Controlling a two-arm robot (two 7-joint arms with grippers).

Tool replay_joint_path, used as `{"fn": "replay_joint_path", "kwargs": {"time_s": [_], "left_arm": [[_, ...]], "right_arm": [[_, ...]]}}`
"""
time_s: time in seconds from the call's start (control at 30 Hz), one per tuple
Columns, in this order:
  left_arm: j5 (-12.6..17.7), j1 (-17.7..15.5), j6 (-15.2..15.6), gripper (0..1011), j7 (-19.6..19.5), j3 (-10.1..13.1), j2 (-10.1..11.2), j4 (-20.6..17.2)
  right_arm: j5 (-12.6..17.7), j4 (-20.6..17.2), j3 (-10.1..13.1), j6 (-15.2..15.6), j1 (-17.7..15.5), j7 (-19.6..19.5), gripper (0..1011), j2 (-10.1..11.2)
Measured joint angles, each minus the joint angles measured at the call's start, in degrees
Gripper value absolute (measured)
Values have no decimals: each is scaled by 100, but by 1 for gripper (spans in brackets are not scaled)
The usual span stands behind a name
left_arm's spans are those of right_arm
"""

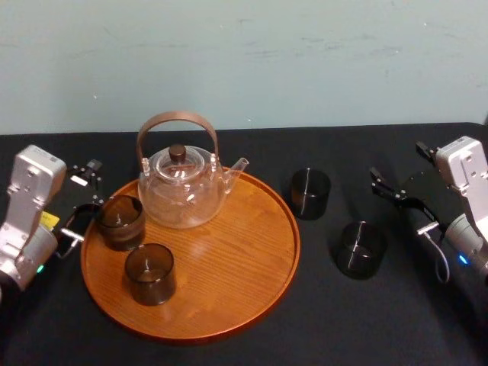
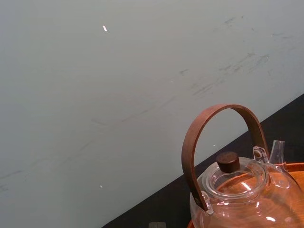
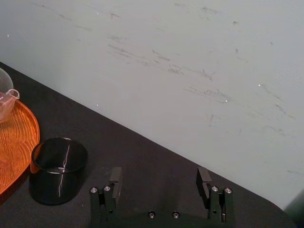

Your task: Pick up the glass from the table and place it on the tray.

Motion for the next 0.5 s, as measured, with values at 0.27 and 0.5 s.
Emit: {"fn": "replay_joint_path", "kwargs": {"time_s": [0.27, 0.5], "left_arm": [[0, 0, 0, 0, 0, 0, 0, 0], [0, 0, 0, 0, 0, 0, 0, 0]], "right_arm": [[0, 0, 0, 0, 0, 0, 1002, 0], [0, 0, 0, 0, 0, 0, 1002, 0]]}}
